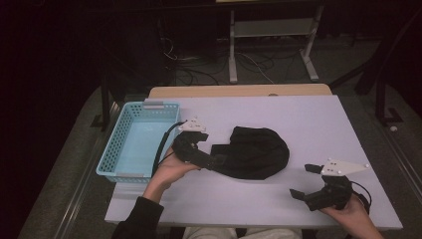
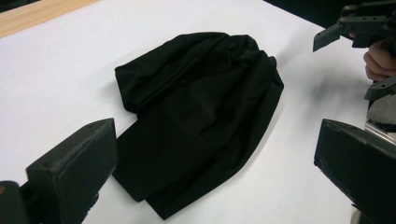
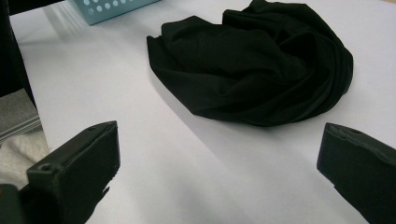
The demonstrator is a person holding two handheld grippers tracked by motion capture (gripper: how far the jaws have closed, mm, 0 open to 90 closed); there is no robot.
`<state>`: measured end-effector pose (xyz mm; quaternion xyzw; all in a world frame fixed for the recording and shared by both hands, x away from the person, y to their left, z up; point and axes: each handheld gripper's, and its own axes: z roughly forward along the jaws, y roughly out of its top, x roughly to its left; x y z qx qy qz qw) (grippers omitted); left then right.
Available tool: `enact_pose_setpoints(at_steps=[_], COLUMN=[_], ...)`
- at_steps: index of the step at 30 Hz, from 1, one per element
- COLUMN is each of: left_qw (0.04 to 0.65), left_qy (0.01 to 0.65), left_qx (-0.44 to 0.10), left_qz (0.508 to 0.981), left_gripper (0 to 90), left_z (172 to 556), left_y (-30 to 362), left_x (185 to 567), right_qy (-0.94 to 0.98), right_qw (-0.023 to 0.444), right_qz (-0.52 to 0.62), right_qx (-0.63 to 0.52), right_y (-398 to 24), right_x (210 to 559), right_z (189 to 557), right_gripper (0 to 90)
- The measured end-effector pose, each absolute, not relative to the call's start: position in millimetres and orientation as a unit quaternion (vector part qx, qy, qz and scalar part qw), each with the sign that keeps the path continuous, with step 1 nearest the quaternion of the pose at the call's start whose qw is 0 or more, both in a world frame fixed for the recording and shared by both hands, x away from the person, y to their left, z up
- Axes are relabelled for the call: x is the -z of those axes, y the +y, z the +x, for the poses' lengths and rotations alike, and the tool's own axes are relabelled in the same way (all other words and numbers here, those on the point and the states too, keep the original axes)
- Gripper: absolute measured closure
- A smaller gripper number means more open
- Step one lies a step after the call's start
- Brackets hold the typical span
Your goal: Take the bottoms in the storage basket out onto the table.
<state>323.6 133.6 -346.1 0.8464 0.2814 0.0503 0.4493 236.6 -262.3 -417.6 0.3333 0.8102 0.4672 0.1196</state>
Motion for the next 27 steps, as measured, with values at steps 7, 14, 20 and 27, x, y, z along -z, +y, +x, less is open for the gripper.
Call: enact_pose_setpoints(at_steps=[7,14,20,27], left_qw=[0.454,0.461,0.460,0.466], left_qy=[0.295,0.309,0.319,0.324], left_qx=[-0.060,-0.070,-0.080,-0.098], left_qz=[0.838,0.829,0.825,0.817], left_gripper=[0.0,0.0,0.0,0.0], left_z=[311.6,299.2,287.8,271.4], left_y=[151.2,170.4,187.3,200.6], left_x=[356.5,362.5,368.2,373.8], right_qy=[0.811,0.811,0.811,0.813], right_qw=[0.118,0.118,0.118,0.117], right_qz=[0.334,0.335,0.335,0.334], right_qx=[-0.466,-0.465,-0.465,-0.463], right_y=[-261.8,-261.8,-261.7,-260.6], right_x=[417.8,417.9,418.0,418.6], right_z=[236.4,236.3,236.3,236.4], right_gripper=[0.0,0.0,0.0,0.0])
